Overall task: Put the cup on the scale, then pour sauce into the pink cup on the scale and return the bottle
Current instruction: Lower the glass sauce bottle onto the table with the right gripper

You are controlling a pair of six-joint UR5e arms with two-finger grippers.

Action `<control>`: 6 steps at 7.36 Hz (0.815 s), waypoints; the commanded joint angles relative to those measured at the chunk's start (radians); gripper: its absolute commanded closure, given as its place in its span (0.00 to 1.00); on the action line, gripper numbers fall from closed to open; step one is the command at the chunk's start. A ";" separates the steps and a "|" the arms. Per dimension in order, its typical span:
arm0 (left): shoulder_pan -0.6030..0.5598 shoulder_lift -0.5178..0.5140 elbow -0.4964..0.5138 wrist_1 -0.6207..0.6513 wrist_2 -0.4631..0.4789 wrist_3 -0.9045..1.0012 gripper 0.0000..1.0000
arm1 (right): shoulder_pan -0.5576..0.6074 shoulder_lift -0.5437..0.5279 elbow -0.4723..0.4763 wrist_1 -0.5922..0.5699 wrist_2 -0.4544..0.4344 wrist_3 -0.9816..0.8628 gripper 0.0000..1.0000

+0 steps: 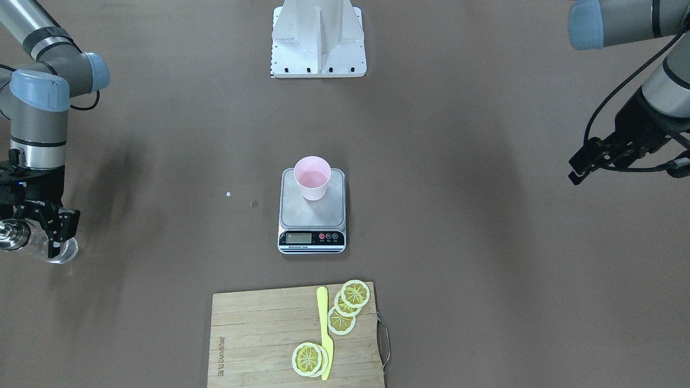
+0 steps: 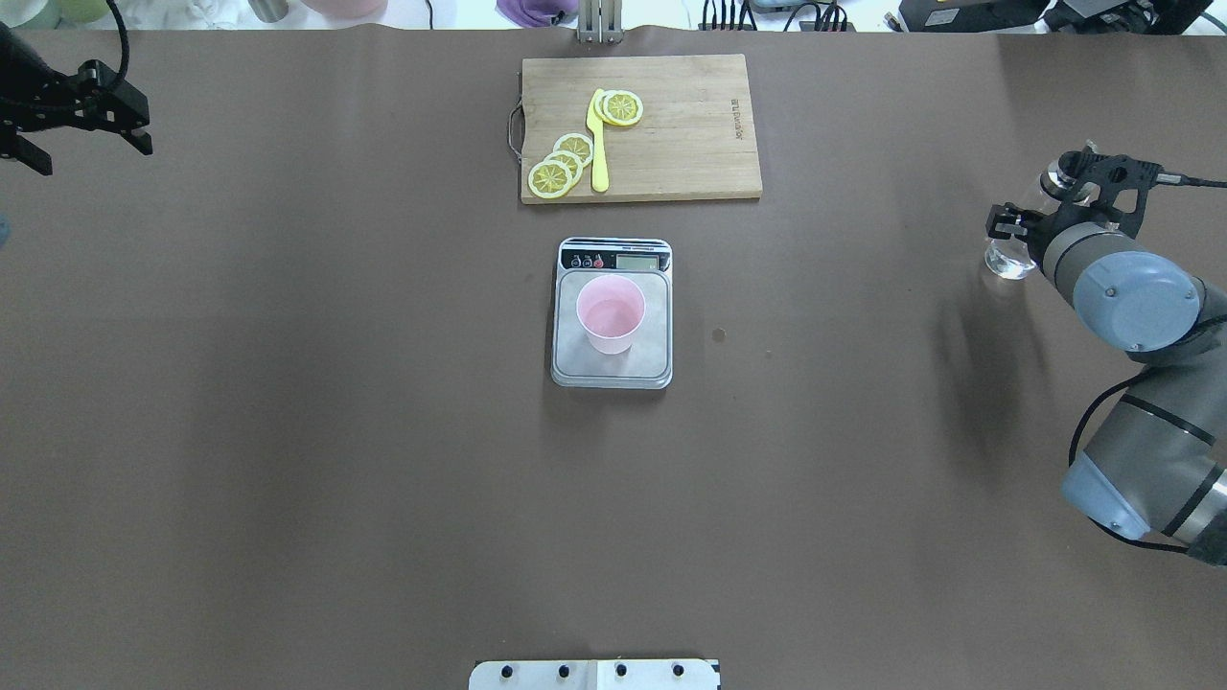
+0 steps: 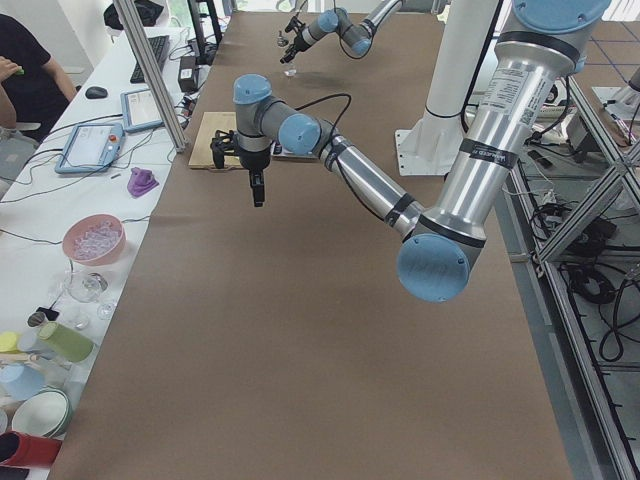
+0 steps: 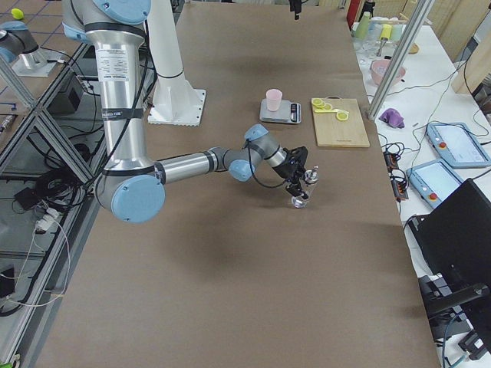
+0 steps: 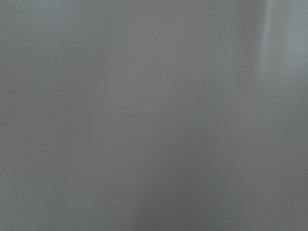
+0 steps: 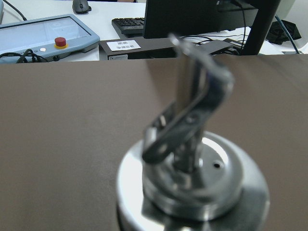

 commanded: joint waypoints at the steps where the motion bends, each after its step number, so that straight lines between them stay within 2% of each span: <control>1: 0.005 -0.005 0.008 0.000 0.001 -0.001 0.02 | -0.011 -0.004 0.008 0.001 -0.003 0.012 1.00; 3: 0.006 -0.008 0.011 0.000 0.001 -0.001 0.02 | -0.012 -0.001 0.006 0.003 -0.003 0.012 1.00; 4: 0.008 -0.006 0.009 0.000 0.001 -0.003 0.02 | -0.012 0.000 0.016 0.003 -0.001 0.012 0.94; 6: 0.011 -0.003 0.009 0.000 0.004 -0.003 0.02 | -0.012 -0.001 0.013 0.003 -0.001 0.013 0.91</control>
